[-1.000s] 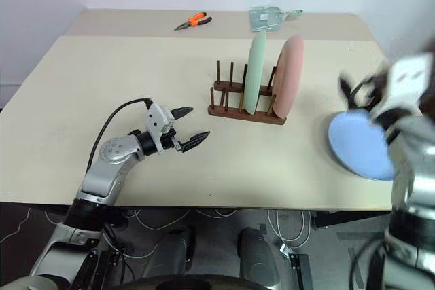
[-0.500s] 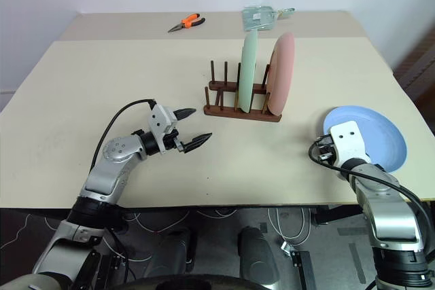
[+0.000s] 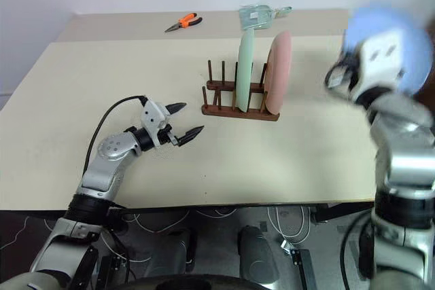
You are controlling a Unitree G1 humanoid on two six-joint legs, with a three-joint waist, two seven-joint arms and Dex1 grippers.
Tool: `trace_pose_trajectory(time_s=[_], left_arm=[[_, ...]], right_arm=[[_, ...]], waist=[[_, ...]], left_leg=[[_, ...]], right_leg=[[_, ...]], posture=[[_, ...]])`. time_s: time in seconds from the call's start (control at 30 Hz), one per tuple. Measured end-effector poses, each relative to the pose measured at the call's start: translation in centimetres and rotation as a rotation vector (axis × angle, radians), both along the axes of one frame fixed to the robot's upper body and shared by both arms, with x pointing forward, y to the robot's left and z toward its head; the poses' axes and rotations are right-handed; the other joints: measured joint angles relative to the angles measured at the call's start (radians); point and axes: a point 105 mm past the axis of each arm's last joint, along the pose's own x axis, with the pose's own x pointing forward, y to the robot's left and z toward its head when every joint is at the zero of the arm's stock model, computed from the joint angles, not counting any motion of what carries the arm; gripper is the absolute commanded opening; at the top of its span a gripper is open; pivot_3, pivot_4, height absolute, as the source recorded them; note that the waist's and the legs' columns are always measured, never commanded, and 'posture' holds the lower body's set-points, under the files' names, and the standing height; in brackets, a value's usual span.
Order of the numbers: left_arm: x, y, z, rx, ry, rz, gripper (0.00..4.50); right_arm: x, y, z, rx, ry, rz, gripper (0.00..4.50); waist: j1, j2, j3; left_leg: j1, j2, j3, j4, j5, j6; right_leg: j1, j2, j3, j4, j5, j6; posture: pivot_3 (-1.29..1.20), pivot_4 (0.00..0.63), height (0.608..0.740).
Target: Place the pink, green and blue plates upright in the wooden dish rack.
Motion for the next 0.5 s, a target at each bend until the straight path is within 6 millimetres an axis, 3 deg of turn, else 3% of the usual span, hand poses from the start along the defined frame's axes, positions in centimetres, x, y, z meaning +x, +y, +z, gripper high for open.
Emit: trace_pose_trajectory(time_s=[0.1,0.17,0.27,0.37,0.5], left_arm=[[0.9,1.3,0.2,-0.002,-0.035,0.073,4.50],[1.9,2.9,-0.1,0.007,-0.051,0.163,4.50],[2.7,3.4,0.7,0.011,-0.105,0.210,4.50],[2.8,4.5,0.2,0.023,-0.104,0.250,4.50],[2.2,5.1,-1.1,0.029,-0.073,0.264,4.50]], right_arm=[[-1.0,2.6,3.1,0.126,-0.119,0.189,0.03],[-1.3,6.6,5.0,0.459,-0.173,0.534,0.03],[-4.0,12.2,7.1,0.663,-0.161,0.947,0.03],[-6.1,15.6,6.8,0.785,-0.071,1.201,0.03],[-4.9,17.4,4.3,0.976,0.122,1.258,0.03]], waist=[[0.006,-0.003,-0.001],[-0.010,0.000,0.000],[-0.006,0.001,0.001],[0.001,0.000,0.000],[0.001,0.000,0.000]], left_leg=[[-0.001,0.000,-0.001,0.000,0.000,0.001],[0.000,0.000,0.001,0.001,0.000,0.001],[-0.001,0.001,-0.002,0.000,0.000,0.001],[-0.003,0.000,-0.004,0.000,0.000,0.001],[-0.003,-0.001,-0.003,0.001,0.000,0.001]], right_leg=[[0.000,-0.001,-0.002,0.000,0.000,0.000],[-0.002,-0.001,0.000,0.003,0.001,0.000],[-0.003,0.001,-0.002,0.005,0.001,-0.001],[-0.002,-0.002,-0.004,0.003,0.001,-0.001],[-0.001,-0.003,-0.004,0.002,0.001,-0.001]], posture=[[0.00,0.150,0.740],[0.00,0.150,0.740],[0.00,0.150,0.740],[0.00,0.150,0.740],[0.00,0.150,0.740]])
